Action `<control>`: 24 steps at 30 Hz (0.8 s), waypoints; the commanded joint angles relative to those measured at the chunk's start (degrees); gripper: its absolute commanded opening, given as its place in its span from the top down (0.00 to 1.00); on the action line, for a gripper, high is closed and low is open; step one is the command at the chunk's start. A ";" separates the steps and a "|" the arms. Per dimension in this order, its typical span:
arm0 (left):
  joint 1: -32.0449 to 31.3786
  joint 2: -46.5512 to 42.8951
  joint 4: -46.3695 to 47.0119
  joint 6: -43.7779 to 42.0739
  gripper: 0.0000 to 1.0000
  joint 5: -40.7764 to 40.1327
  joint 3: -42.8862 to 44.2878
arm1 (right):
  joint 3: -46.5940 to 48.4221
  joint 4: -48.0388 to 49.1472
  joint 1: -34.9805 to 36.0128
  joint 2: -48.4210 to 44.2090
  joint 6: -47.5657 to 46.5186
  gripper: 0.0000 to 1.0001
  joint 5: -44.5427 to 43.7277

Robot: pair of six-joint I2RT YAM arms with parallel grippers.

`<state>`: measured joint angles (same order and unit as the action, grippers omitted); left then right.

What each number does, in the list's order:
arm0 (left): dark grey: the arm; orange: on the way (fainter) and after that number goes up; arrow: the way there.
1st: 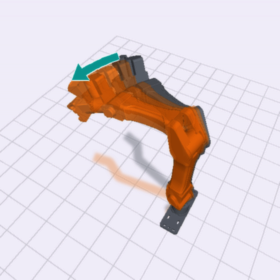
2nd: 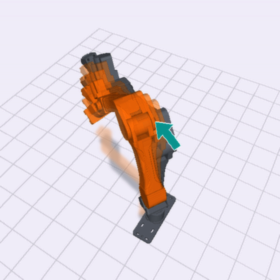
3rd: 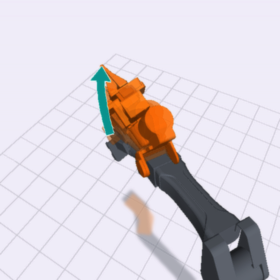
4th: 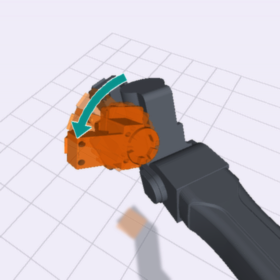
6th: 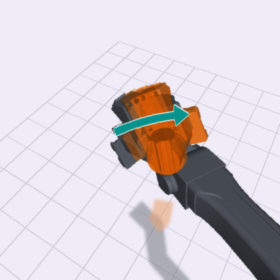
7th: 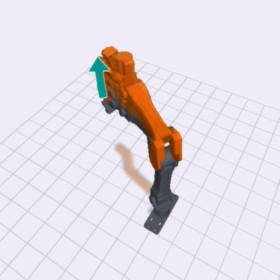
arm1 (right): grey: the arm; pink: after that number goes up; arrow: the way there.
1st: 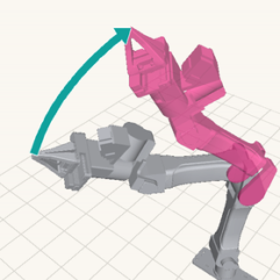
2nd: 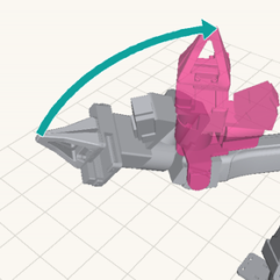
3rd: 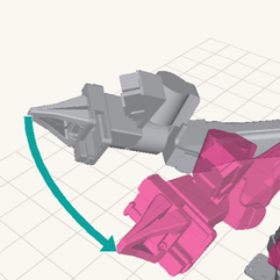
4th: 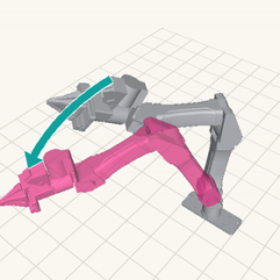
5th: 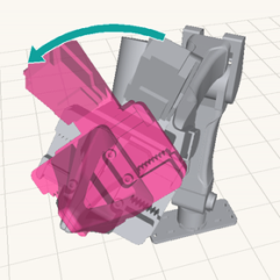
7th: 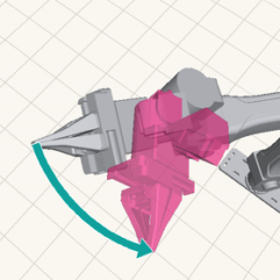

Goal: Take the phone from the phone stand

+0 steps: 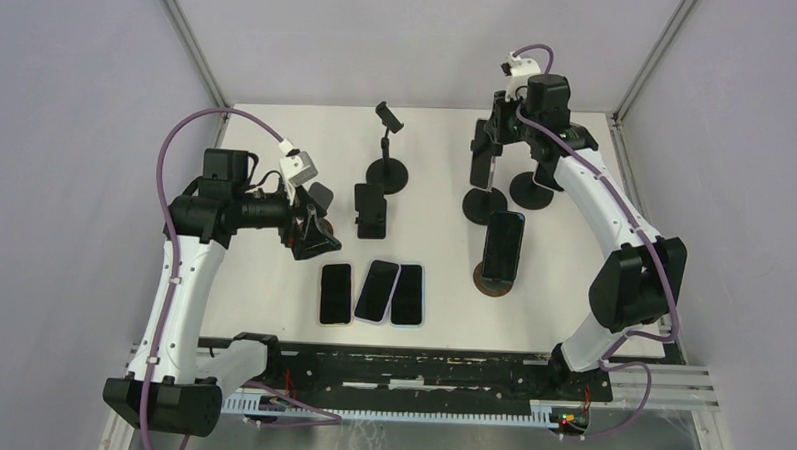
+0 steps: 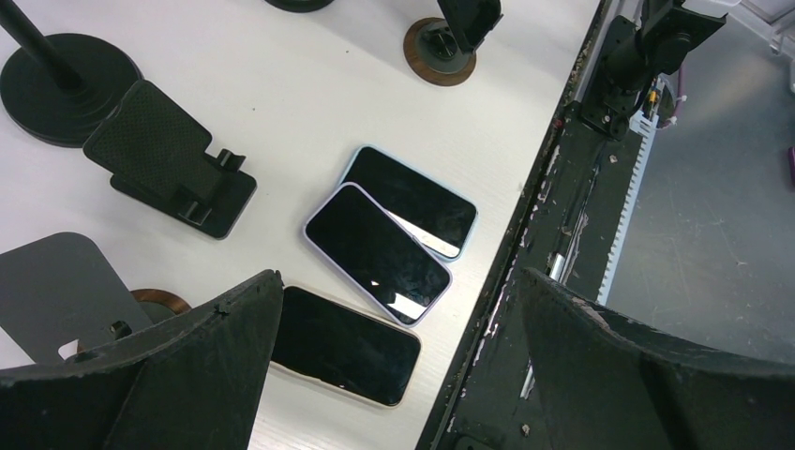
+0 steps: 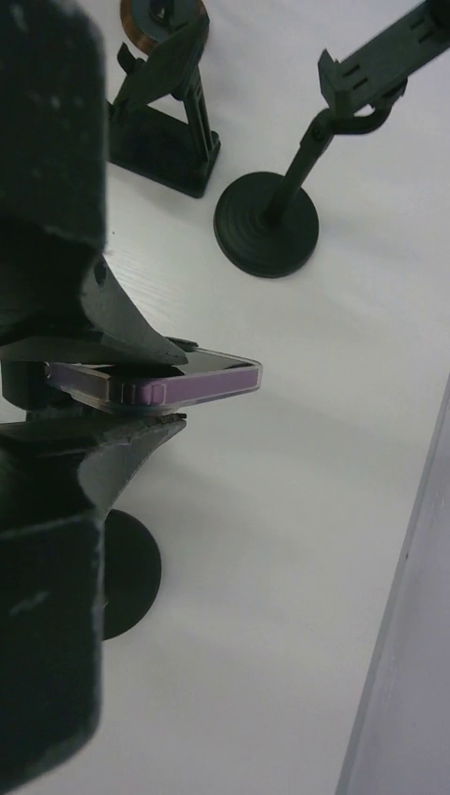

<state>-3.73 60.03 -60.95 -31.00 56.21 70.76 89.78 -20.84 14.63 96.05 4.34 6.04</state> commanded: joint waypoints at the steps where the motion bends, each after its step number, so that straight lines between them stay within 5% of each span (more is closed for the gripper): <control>1: 0.01 0.01 1.01 -1.62 0.00 2.22 2.14 | -1.60 -0.85 0.33 -0.78 1.12 0.75 3.52; 10: 0.11 -0.10 1.03 -1.69 0.00 2.29 2.19 | -2.62 -1.69 0.94 -1.40 1.11 0.53 6.34; 12: 0.04 -0.09 1.01 -1.70 0.00 2.52 2.19 | -3.47 -1.37 1.16 -1.44 1.21 0.57 6.38; 19: 0.04 -0.42 1.01 -1.69 0.00 3.82 0.68 | -3.56 2.36 2.09 -2.64 3.59 1.00 9.21; 24: -0.01 -0.21 0.95 -1.94 0.00 4.69 -0.08 | -1.40 6.21 3.18 -5.54 9.36 1.00 14.51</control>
<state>-3.73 60.03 -60.95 -31.03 57.74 70.76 86.13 -19.77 16.97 95.50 8.91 15.51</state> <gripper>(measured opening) 0.997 0.192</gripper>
